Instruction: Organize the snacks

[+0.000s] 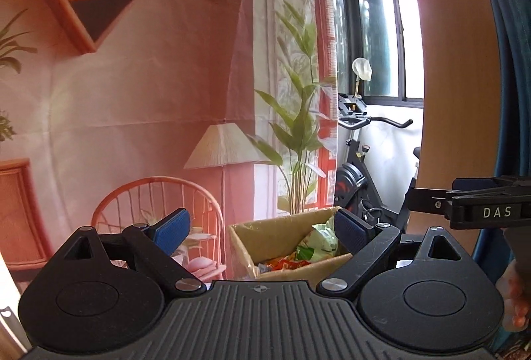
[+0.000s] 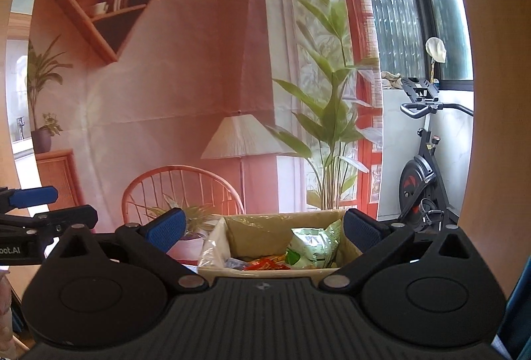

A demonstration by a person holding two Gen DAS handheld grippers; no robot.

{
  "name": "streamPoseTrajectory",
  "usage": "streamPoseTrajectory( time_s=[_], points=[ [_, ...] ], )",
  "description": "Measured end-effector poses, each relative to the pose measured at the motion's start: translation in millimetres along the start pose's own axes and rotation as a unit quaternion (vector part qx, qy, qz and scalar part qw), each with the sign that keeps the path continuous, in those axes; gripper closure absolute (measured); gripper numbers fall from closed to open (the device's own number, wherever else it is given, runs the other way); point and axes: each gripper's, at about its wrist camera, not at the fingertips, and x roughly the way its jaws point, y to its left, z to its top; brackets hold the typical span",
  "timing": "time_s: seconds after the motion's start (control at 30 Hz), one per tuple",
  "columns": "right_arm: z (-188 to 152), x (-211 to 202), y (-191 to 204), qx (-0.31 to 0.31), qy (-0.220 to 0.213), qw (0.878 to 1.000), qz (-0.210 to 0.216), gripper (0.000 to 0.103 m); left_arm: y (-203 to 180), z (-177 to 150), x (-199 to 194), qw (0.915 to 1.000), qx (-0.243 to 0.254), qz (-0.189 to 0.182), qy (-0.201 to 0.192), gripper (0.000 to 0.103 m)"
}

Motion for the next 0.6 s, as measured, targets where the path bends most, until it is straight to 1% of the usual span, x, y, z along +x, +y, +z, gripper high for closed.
streamPoseTrajectory(
  time_s=[0.1,0.27,0.4,0.6],
  points=[
    [-2,-11,9,0.001,-0.003,1.0,-0.001,0.0,1,-1,-11,0.9998,0.009,0.018,-0.002,0.008],
    [-2,-25,17,-0.002,-0.005,1.0,0.002,0.0,9,1,-21,0.9998,-0.006,0.02,-0.006,0.008],
    [-1,-29,20,-0.008,-0.01,1.0,0.001,0.0,12,2,-21,0.9995,-0.016,0.027,-0.003,0.008],
    [-3,-32,15,-0.001,-0.012,1.0,0.001,0.0,8,-3,-22,0.9994,-0.01,0.034,0.001,0.008]
  ],
)
